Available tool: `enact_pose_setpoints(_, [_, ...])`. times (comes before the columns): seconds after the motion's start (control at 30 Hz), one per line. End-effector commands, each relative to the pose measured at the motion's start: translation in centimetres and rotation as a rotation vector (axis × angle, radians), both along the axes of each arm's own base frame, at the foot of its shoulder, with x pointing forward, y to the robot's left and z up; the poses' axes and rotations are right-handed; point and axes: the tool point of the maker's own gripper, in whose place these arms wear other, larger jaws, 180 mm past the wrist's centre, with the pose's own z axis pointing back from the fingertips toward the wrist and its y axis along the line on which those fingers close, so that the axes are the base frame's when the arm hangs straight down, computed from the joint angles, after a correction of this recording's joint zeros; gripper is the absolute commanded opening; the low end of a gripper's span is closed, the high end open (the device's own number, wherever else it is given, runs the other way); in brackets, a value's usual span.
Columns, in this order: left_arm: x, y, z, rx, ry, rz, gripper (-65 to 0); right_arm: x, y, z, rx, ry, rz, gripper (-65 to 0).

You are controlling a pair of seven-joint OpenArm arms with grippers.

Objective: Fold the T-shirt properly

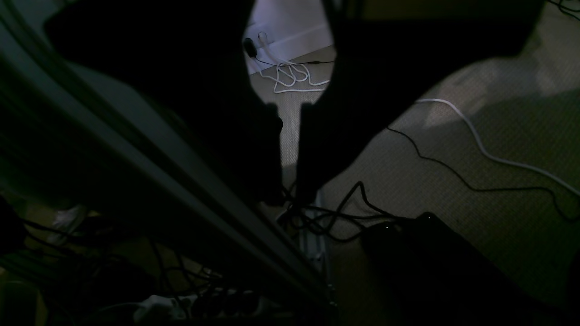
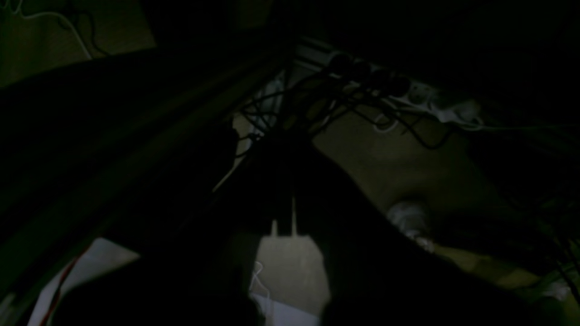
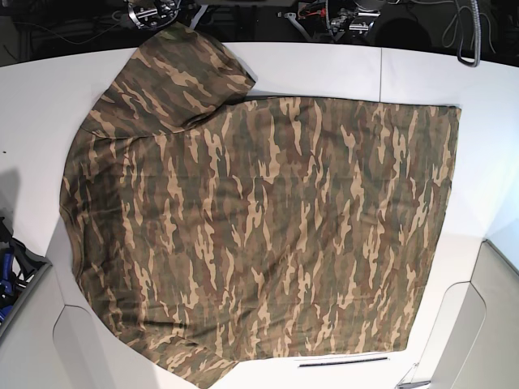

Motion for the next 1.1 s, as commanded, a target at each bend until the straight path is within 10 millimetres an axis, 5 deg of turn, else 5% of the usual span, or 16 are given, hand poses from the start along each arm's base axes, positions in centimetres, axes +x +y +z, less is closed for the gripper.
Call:
enact_pose_setpoints(0.0, [0.4,-0.2,0.1,-0.014,-0.011,0.0,-57.8,0.5,0.0,0.1,0.007,-0.016,0.002,-65.0])
enact_pose_setpoints(0.63, [-0.5,1.4,0.0,0.011,0.003,0.0,-57.8,0.0,0.0,0.1,0.006,-0.006,0.002,-65.0])
enact_pose_setpoints(1.07, [-3.6,3.9,0.7,0.027,-0.002,0.062,-57.8,-5.3,-2.2,0.8,0.06,0.056,0.041,-65.0])
